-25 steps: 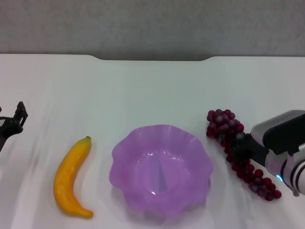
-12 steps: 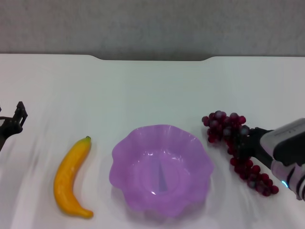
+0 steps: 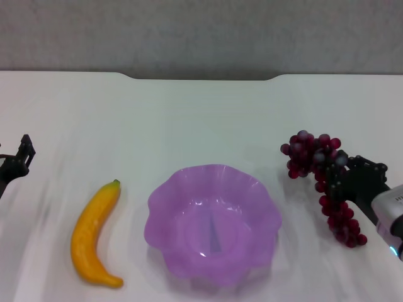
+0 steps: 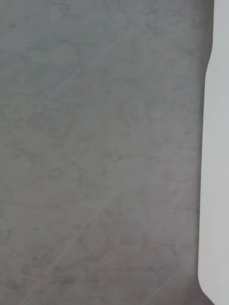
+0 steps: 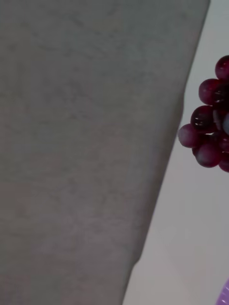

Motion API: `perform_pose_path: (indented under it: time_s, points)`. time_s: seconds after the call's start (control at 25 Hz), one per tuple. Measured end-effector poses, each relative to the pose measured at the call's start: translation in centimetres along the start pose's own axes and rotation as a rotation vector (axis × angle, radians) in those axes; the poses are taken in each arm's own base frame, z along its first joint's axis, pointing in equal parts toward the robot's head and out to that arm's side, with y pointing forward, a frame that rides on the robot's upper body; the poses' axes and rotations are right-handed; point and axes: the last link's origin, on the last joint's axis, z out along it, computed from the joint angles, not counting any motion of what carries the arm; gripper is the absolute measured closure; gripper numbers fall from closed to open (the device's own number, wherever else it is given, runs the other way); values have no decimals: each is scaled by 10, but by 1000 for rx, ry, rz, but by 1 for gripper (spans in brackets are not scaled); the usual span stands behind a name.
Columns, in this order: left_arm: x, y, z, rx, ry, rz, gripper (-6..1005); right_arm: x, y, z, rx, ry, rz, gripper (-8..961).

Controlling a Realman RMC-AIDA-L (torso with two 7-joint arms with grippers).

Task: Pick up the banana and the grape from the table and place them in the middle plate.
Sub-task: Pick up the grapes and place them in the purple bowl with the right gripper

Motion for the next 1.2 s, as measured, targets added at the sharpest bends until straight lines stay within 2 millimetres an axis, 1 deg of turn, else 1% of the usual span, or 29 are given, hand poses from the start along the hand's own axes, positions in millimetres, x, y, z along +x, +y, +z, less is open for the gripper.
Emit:
perform_pose_path:
  time_s: [0.2, 0.32, 0.36, 0.4, 0.44, 0.52, 0.6, 0.64, 0.68, 0.76, 0.8, 0.84, 0.88, 0.96, 1.0, 1.04, 1.08, 1.2]
  points:
    - [0, 0, 0, -1, 0, 1, 316, 1, -1, -2, 5, -13, -2, 742]
    - [0, 0, 0, 0, -1, 0, 315, -5, 0, -3, 4, -51, -4, 743]
    - [0, 0, 0, 1, -1, 0, 315, -8, 0, -3, 6, -72, -4, 744]
    - [-1, -1, -1, 2, -1, 0, 315, -16, -1, -5, 13, -126, -1, 744]
    - [-1, -1, -1, 2, -2, 0, 314, -16, -1, -5, 13, -126, -1, 745]
    - [-1, -1, -1, 3, -3, 0, 314, -25, 0, -9, 19, -180, 13, 746]
    - [-2, -2, -2, 4, -4, 1, 313, -37, 3, -11, 17, -229, 25, 747]
    - [-2, -2, -2, 5, -5, 1, 313, -48, 6, -13, 9, -266, 27, 747]
    - [-2, -2, -3, 5, -6, 2, 313, -48, 6, -13, 9, -266, 27, 747]
    - [-3, -3, -3, 4, -7, 4, 312, -59, 8, -14, -1, -292, 24, 746]
    - [-3, -2, -3, 3, -7, 5, 312, -66, 11, -14, -15, -300, 19, 746]
    - [-3, -2, -3, 2, -8, 6, 312, -78, 19, -12, -46, -311, 13, 746]
    - [-3, -2, -3, 2, -8, 6, 311, -78, 19, -12, -46, -311, 13, 746]
    - [-3, -2, -3, 1, -8, 5, 311, -90, 30, -8, -87, -318, 7, 747]
    - [-3, -2, -3, 0, -7, 6, 310, -96, 36, -7, -112, -320, 1, 748]
    - [-2, 0, -2, -5, -6, 7, 310, -103, 50, -3, -167, -319, -10, 748]
    - [-2, 0, -2, -5, -6, 7, 310, -103, 50, -3, -167, -319, -10, 748]
    - [-1, 3, 0, -16, -5, 10, 309, -107, 71, 3, -251, -312, -9, 747]
